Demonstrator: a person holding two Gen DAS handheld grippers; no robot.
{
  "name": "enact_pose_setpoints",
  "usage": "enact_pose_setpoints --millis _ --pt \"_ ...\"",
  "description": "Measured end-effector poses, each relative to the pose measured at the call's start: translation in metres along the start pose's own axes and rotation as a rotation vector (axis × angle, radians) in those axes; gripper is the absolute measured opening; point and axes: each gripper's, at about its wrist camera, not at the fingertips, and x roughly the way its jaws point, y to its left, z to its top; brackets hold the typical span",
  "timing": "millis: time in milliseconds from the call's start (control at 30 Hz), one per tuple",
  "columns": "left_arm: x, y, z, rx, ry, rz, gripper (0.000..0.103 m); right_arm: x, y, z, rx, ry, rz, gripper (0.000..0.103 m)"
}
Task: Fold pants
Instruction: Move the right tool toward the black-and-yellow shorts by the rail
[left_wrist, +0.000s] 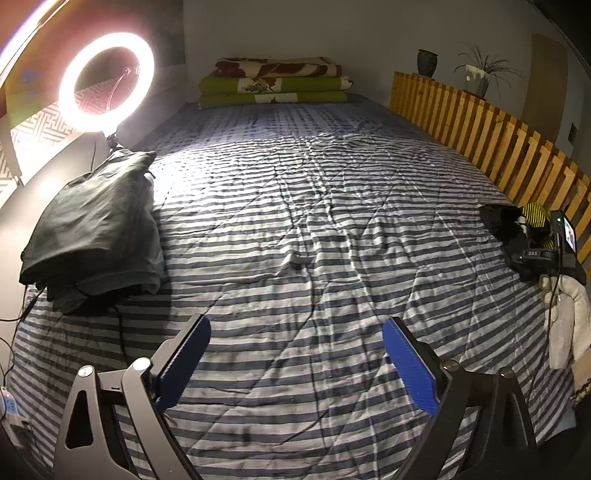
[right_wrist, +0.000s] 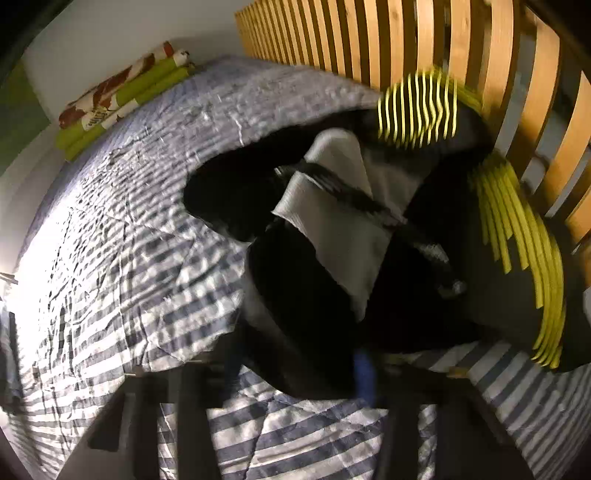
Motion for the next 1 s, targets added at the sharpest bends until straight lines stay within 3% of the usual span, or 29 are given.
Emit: enact_pose_setpoints --millis 33,67,100,267,400,600,833,1000 --pt "0.000 0.000 0.000 0.000 0.003 0.004 0.089 0.001 -0.004 0.000 0.014 0.000 0.006 0.023" --pt "-0.001 0.001 0.000 -0.002 0.005 0.007 0.087 -0.001 -0.007 -0.001 0.019 -0.007 0.005 0.011" --pt "-0.002 0.001 -0.001 -0.003 0.005 0.007 0.087 -0.003 -0.008 -0.001 0.022 -0.014 0.004 0.008" --pt "-0.018 0.003 -0.004 -0.001 -0.024 0.000 0.086 -0.032 0.002 -0.014 -0.012 -0.052 0.058 0.006" --pt "-0.034 0.012 -0.008 -0.008 -0.047 0.001 0.085 -0.075 0.032 -0.046 -0.124 -0.115 0.132 0.006" --pt "-0.059 0.041 -0.020 -0.029 -0.075 -0.006 0.082 -0.140 0.096 -0.125 -0.290 -0.114 0.340 0.006" --pt "-0.084 0.088 -0.039 -0.087 -0.095 0.016 0.077 -0.178 0.200 -0.255 -0.528 0.025 0.553 0.005" --pt "-0.088 0.112 -0.052 -0.060 -0.057 0.003 0.077 -0.200 0.251 -0.336 -0.714 0.123 0.652 0.005"
